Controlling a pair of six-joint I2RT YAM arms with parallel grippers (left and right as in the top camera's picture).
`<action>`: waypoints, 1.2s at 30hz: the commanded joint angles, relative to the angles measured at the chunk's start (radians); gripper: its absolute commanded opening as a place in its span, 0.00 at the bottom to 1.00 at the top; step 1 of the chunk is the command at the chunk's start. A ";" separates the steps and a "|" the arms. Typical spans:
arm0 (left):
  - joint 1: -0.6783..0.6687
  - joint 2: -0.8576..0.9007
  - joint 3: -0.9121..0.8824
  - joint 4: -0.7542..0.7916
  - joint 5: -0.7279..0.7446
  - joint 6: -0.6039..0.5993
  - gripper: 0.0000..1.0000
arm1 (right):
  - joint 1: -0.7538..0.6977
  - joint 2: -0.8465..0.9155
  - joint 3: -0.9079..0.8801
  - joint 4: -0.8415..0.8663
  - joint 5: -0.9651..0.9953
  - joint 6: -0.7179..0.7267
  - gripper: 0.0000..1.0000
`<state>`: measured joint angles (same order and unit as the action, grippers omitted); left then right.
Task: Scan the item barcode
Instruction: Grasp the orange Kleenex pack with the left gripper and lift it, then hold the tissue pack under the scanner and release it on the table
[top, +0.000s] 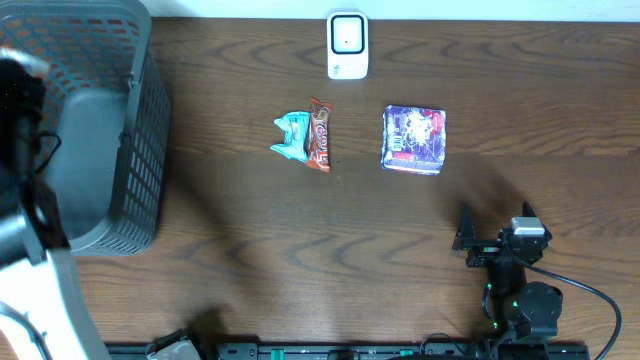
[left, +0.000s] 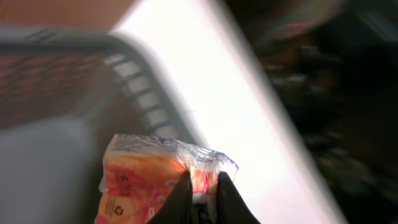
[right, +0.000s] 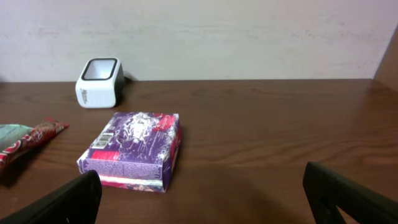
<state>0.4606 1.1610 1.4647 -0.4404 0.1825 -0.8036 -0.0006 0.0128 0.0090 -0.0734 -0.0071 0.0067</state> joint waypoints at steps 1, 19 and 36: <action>-0.034 -0.065 0.010 0.072 0.229 0.090 0.07 | 0.008 -0.003 -0.003 -0.002 0.002 -0.004 0.99; -0.758 0.193 0.009 -0.031 0.356 0.760 0.08 | 0.008 -0.003 -0.003 -0.001 0.002 -0.004 0.99; -0.906 0.705 0.009 0.073 0.277 0.759 0.09 | 0.008 -0.003 -0.003 -0.002 0.002 -0.004 0.99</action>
<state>-0.4423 1.8153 1.4662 -0.3882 0.4999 -0.0666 -0.0006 0.0128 0.0090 -0.0734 -0.0071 0.0067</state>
